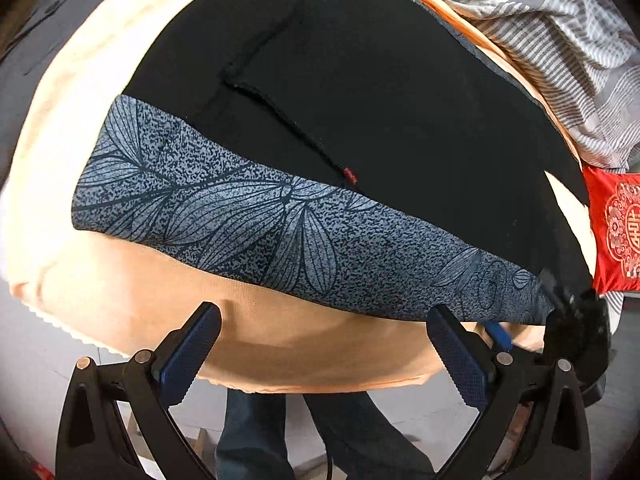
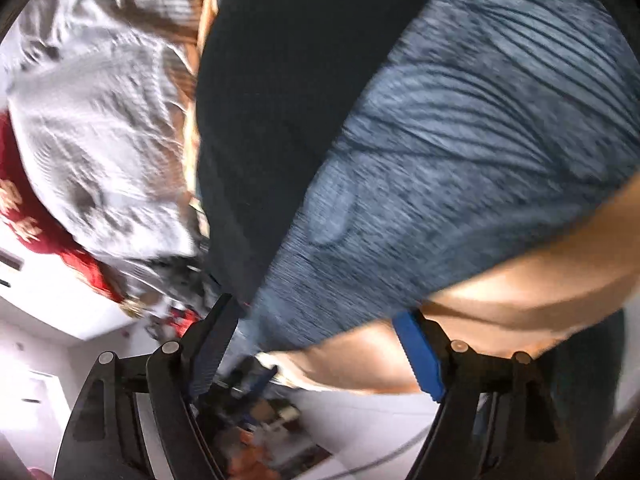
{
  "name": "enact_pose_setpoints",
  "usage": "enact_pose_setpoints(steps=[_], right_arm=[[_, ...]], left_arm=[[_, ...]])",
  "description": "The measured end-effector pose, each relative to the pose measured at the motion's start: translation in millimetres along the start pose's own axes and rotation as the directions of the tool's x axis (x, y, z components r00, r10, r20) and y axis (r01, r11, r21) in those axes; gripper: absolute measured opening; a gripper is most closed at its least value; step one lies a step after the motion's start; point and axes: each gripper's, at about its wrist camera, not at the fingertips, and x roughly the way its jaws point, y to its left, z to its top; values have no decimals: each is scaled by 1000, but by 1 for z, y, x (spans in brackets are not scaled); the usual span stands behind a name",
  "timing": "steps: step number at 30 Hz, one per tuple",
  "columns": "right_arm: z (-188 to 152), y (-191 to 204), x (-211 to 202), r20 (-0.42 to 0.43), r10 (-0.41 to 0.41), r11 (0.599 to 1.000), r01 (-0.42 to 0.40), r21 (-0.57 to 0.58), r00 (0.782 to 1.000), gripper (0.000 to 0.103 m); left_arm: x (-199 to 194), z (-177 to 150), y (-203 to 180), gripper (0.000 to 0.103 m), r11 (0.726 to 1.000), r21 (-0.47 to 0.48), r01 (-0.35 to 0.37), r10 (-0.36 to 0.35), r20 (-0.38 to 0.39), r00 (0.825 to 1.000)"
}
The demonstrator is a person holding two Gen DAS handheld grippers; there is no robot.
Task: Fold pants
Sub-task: 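Grasp the waistband with the right gripper while the left gripper grasps it too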
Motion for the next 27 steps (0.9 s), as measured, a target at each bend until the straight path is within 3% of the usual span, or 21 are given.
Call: enact_pose_setpoints(steps=[3,4,5,8,13,18,20,21,23,24,25,27], right_arm=[[5,3,8,5,52,998,-52,36,999,77],[5,3,10,5,61,997,-61,44,998,64],[5,4,10,2,84,995,-84,57,996,44],[5,13,5,-1,140,988,-140,68,990,29],[4,28,-6,-24,137,990,-136,43,990,27],[4,36,-6,-21,142,989,-141,50,990,27],[3,37,-8,-21,138,990,-137,45,990,27],[3,38,-9,-21,132,991,-131,40,991,27],[3,43,-9,-24,108,994,-107,27,994,27],[3,46,-9,-25,93,996,-92,18,995,26],[3,47,-9,-24,79,997,-78,11,997,22],[4,52,-10,-27,50,999,-50,-1,998,15]], left_arm=[[2,3,7,103,999,-27,35,-35,-8,999],[2,3,8,103,998,-36,42,-43,-10,999],[2,4,9,103,997,-46,58,-59,-12,998],[2,7,13,103,991,-75,109,-111,-12,994],[6,15,26,103,963,-184,197,-198,14,980],[2,26,37,103,950,-215,224,-216,61,974],[1,31,38,95,953,-213,216,-204,73,976],[0,34,38,85,955,-213,207,-196,71,978],[-3,39,39,61,960,-207,190,-179,70,981],[-5,41,39,37,962,-202,186,-175,71,982],[-6,40,39,24,963,-199,182,-171,71,983],[-20,41,44,23,960,-199,198,-181,99,979]])
